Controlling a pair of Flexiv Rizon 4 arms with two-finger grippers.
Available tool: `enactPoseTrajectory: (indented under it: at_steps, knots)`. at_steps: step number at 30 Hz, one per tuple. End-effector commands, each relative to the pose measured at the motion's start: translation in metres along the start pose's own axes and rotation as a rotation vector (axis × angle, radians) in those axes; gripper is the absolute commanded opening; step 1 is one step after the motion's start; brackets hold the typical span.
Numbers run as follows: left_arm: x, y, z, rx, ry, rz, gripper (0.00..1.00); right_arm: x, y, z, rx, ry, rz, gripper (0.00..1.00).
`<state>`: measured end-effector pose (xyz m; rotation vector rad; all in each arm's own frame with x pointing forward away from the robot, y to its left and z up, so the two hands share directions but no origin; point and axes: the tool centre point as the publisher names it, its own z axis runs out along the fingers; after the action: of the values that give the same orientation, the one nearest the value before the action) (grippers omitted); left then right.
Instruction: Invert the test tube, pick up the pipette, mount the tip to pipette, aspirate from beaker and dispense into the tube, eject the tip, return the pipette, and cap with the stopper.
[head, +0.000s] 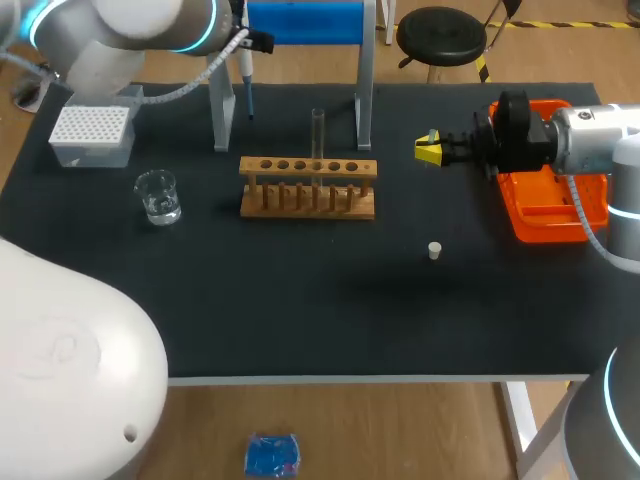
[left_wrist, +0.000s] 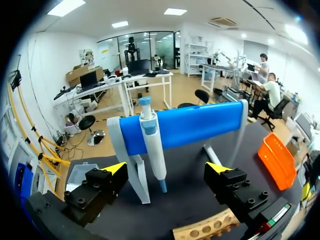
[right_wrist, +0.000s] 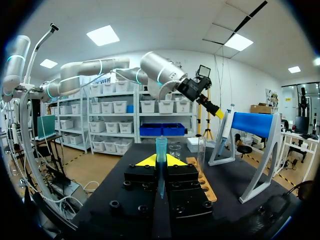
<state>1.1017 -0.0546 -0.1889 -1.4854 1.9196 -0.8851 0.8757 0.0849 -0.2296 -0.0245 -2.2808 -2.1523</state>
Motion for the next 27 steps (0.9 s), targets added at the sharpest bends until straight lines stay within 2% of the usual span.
enactPoseTrajectory:
  at_steps: [1, 13, 27]
  knots:
    - [0.008, 0.0, 0.006, 0.008, -0.093, -0.008, 1.0, 0.0, 0.0, 0.0, 0.002, -0.001, -0.001, 0.0]
    - [0.006, -0.006, 0.009, 0.107, -0.175, -0.016, 1.0, 0.0, 0.0, 0.0, 0.002, -0.001, -0.001, 0.0]
    - [-0.006, -0.017, 0.029, 0.166, -0.195, -0.06, 1.0, 0.0, 0.0, 0.0, 0.002, -0.001, -0.001, 0.0]
